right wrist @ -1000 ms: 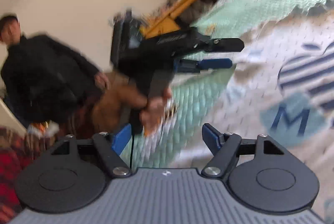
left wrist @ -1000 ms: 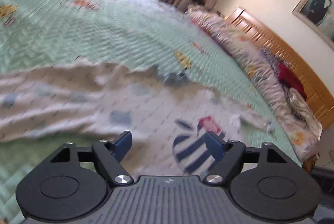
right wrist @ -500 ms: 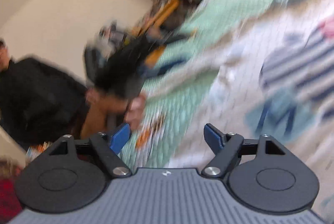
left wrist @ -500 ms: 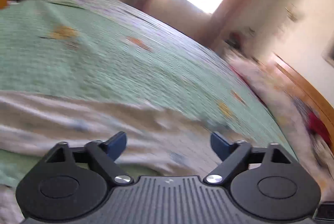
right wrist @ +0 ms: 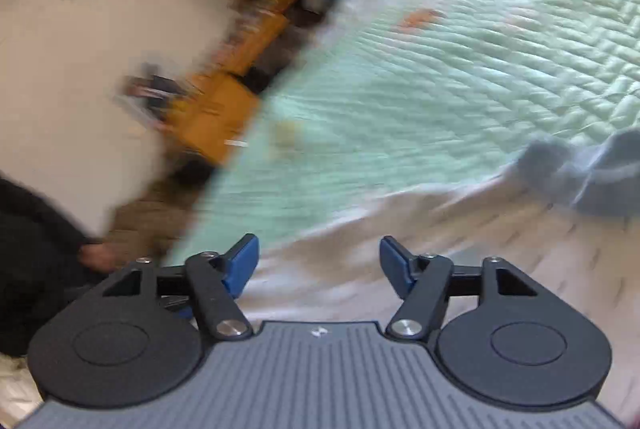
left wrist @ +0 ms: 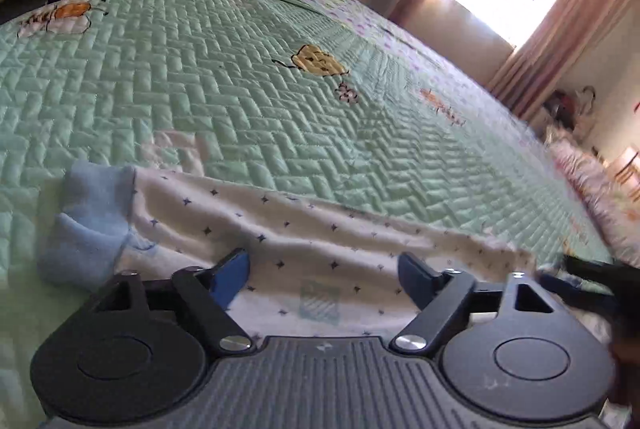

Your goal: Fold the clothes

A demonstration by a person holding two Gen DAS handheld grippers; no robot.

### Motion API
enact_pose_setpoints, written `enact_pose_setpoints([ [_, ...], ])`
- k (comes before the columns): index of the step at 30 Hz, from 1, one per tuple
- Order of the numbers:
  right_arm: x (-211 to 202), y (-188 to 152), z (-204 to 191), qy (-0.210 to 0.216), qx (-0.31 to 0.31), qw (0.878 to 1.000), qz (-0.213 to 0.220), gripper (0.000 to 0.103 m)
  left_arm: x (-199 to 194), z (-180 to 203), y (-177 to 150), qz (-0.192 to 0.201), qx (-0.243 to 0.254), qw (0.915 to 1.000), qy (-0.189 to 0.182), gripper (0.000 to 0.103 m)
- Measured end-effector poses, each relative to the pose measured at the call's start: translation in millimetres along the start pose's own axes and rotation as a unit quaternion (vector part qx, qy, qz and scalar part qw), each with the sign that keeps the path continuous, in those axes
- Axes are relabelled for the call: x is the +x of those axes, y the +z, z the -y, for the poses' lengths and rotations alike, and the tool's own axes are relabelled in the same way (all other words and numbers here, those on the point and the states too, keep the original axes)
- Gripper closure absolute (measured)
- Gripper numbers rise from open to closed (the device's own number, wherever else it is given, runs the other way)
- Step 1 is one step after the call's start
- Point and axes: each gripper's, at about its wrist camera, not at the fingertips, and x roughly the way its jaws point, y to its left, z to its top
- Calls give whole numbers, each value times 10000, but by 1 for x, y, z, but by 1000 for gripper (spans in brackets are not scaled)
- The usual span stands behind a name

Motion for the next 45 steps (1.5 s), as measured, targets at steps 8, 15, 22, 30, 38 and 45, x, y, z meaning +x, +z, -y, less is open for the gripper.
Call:
enact_pose_setpoints([
  [8, 6, -1, -18, 1010, -30, 9948, 101, 94, 6, 7, -1, -97, 108, 9999, 5, 13],
  [15, 74, 21, -38, 223, -448, 9987, -24, 93, 7, 13, -6, -28, 242, 9997, 93, 12],
  [22, 28, -7, -47, 705, -95, 9972, -223, 77, 0, -16, 0, 23, -632, 9967, -510, 12],
  [30, 3, -26, -46, 518, -224, 9984, -2, 92, -75, -44, -1, 1029, -1585, 9665, -1738, 12],
  [38, -96, -90, -33, 880, 592, 9943, 106, 73, -68, -82, -15, 965, -2510, 9409, -2061, 8],
  [45, -128, -121, 13, 25, 1009, 9944, 301, 77, -32, -108, -24, 779, -3162, 9419, -825, 55],
])
